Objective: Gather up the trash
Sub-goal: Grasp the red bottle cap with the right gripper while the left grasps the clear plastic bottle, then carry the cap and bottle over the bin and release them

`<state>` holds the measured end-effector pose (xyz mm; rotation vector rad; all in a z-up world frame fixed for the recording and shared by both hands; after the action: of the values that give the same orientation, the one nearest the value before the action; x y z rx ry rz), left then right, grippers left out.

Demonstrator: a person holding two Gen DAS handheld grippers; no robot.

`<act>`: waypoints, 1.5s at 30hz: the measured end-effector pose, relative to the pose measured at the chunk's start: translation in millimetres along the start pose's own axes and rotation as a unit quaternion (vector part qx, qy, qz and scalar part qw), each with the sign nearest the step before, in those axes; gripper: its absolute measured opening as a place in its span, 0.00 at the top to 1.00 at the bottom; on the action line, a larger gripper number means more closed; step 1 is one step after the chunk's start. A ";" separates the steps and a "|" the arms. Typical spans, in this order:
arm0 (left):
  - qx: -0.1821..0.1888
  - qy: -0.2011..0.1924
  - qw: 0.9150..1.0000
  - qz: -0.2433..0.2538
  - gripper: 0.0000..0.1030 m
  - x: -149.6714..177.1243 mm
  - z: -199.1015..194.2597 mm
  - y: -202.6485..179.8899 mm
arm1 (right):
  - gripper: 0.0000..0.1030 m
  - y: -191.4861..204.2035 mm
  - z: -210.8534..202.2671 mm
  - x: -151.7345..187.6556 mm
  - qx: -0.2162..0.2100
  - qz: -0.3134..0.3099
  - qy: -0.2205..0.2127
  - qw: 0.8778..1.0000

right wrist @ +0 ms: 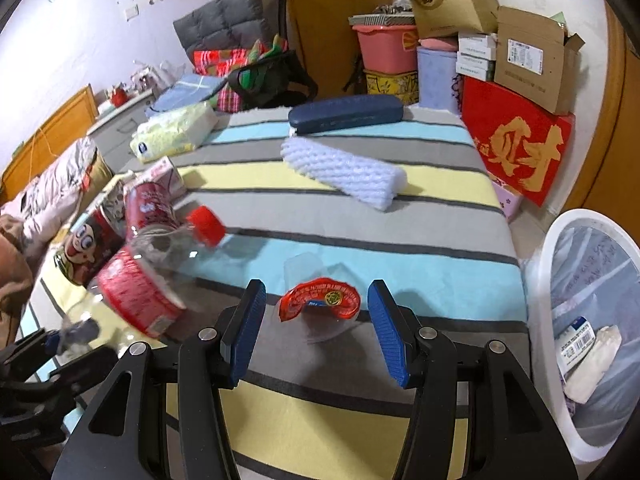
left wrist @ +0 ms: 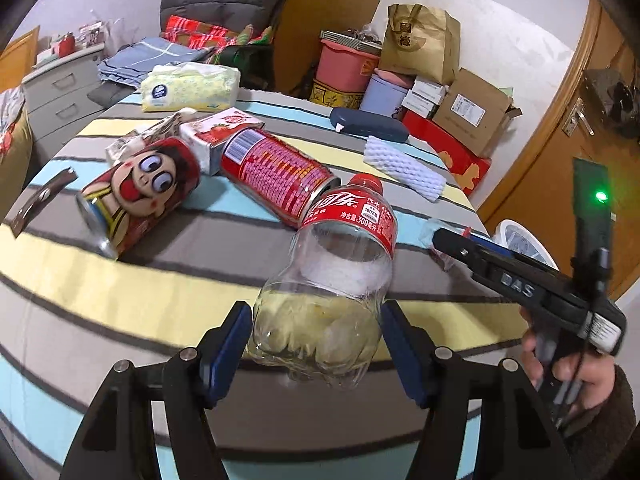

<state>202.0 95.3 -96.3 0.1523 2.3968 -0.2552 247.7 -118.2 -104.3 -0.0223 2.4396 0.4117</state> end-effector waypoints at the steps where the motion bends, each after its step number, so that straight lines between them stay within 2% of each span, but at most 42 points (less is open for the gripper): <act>1: 0.000 0.001 1.000 0.002 0.35 1.4 -1.7 -0.8 | 0.47 -0.9 2.6 1.1 0.004 -0.001 0.003 1.000; 8: 0.021 0.004 1.000 0.015 0.35 0.6 -3.6 -11.8 | 0.47 -3.0 2.9 2.7 0.004 0.000 0.005 1.000; 10: 0.024 -0.002 0.999 0.022 0.35 -3.9 -5.4 -15.1 | 0.56 -4.8 0.5 2.9 0.002 0.001 0.002 1.000; 12: 0.028 -0.008 0.999 0.032 0.31 -9.0 -6.8 -17.3 | 0.56 -6.9 0.9 3.1 0.003 0.002 0.003 1.000; 14: 0.015 -0.015 0.999 0.050 0.24 -16.7 -7.8 -19.8 | 0.56 -8.0 -0.8 3.7 0.003 0.002 0.001 1.000; 17: 0.009 -0.013 0.997 0.074 0.24 -25.3 -4.3 -24.2 | 0.56 -10.4 -3.5 3.0 0.005 0.005 -0.006 1.000; 19: 0.022 0.001 0.995 0.093 0.24 -29.5 5.5 -30.6 | 0.56 -13.7 -4.2 2.7 0.010 0.009 -0.007 1.000; 21: 0.015 0.010 0.995 0.101 0.24 -30.9 13.7 -31.5 | 0.56 -15.0 -4.8 2.8 0.007 0.013 -0.006 1.000; 25: 0.024 0.034 0.996 0.084 0.24 -30.1 30.5 -29.7 | 0.56 -15.7 -6.4 3.5 0.006 0.015 -0.007 1.000; 28: 0.017 0.047 0.995 0.092 0.24 -26.8 39.3 -30.6 | 0.56 -17.2 -8.2 4.3 0.004 0.013 -0.007 1.000; 31: 0.021 0.056 0.995 0.080 0.33 -22.7 44.6 -30.5 | 0.56 -18.9 -9.8 5.0 0.006 0.012 -0.008 1.000; 36: 0.010 0.049 0.995 0.090 0.36 -22.3 40.0 -36.3 | 0.56 -21.5 -16.6 4.4 0.003 0.015 -0.017 1.000; 40: 0.015 0.035 0.996 0.086 0.40 -26.8 31.1 -43.3 | 0.57 -24.8 -24.0 4.0 -0.001 0.025 -0.029 0.999; 45: 0.017 0.025 0.995 0.091 0.40 -30.8 24.1 -58.2 | 0.57 -33.3 -35.5 2.9 -0.002 0.038 -0.042 0.998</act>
<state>230.0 32.0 -84.9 0.3953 2.4090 -0.2100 227.8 -160.2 -89.5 0.0851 2.3615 0.4429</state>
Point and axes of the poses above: each gripper's, at about its wrist camera, not at the fingertips, and z roughly the way its jaws point, y to its left, x to its underside, the point moved 7 cm from there along z, roughly the way its jaws point, and after that the axes turned 14 degrees about z, right-handed, at the moved point
